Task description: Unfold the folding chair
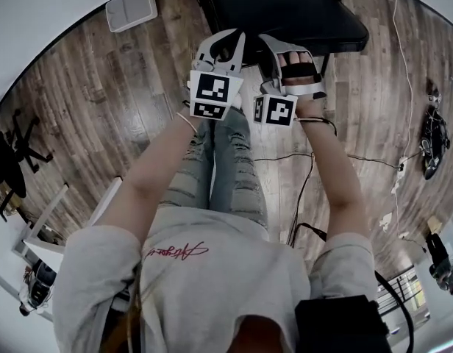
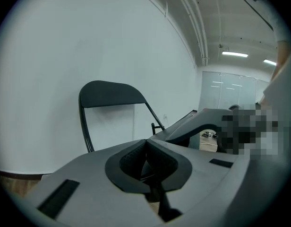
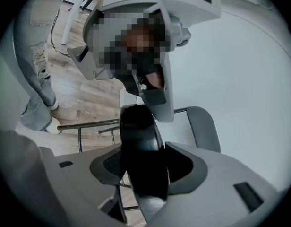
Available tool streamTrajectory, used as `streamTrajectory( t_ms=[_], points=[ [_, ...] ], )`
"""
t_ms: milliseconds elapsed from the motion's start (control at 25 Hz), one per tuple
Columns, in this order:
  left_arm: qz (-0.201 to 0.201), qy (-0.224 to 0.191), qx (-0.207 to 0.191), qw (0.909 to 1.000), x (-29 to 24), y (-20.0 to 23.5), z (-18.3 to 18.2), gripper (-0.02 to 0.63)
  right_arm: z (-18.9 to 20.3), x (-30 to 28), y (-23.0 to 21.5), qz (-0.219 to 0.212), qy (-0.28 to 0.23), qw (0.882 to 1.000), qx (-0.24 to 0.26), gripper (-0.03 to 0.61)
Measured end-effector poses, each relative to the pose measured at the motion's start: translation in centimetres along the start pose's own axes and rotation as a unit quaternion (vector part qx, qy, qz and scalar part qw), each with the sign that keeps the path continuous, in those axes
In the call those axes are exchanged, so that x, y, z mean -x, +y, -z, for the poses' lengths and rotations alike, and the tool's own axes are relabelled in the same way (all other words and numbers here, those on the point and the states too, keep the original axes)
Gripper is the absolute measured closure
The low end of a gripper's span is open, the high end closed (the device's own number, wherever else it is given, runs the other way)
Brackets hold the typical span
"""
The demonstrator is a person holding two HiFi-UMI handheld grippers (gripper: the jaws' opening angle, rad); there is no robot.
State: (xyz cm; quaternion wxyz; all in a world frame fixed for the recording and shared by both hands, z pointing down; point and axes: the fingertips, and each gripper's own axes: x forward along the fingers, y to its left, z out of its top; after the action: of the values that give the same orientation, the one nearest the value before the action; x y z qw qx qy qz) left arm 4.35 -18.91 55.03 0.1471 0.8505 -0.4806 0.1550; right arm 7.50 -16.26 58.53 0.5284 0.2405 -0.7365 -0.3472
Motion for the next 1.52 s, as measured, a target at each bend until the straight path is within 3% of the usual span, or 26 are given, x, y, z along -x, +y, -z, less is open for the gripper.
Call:
streamTrajectory(
  t_ms=[280,600,720,840,1040,1120,1360,1520],
  points=[
    [-0.005,-0.02,-0.01,0.9997,1.4,-4.4,3.2,0.598,1.4,1.8,4.9,-0.004,0.007,1.0,0.021,0.348],
    [-0.072,-0.086,-0.01,0.9936,2.5,-6.7,5.1,0.598,2.0,3.0,7.5,0.066,-0.056,0.996,0.014,0.347],
    [-0.063,-0.111,-0.008,0.9918,3.3,-8.3,5.7,0.598,1.9,3.3,8.1,0.097,-0.057,0.994,0.004,0.347],
    [-0.046,-0.128,-0.034,0.9901,4.2,-10.2,5.9,0.598,1.3,3.6,8.4,0.114,-0.058,0.992,0.005,0.347],
    [-0.046,-0.096,-0.048,0.9931,4.2,-10.4,7.0,0.597,1.6,4.4,10.1,0.1,-0.046,0.994,0.007,0.347],
    [-0.041,-0.085,-0.054,0.9941,4.5,-10.9,7.9,0.597,2.1,5.0,11.0,0.117,-0.046,0.992,0.009,0.347],
    [-0.05,-0.1,-0.031,0.9932,6.2,-11.8,10.4,0.597,2.7,7.1,13.7,0.16,-0.056,0.986,0.0,0.347],
    [-0.064,-0.112,-0.041,0.9909,7.7,-13.8,12.6,0.597,3.6,8.3,16.6,0.169,-0.053,0.984,-0.004,0.347]
  ],
)
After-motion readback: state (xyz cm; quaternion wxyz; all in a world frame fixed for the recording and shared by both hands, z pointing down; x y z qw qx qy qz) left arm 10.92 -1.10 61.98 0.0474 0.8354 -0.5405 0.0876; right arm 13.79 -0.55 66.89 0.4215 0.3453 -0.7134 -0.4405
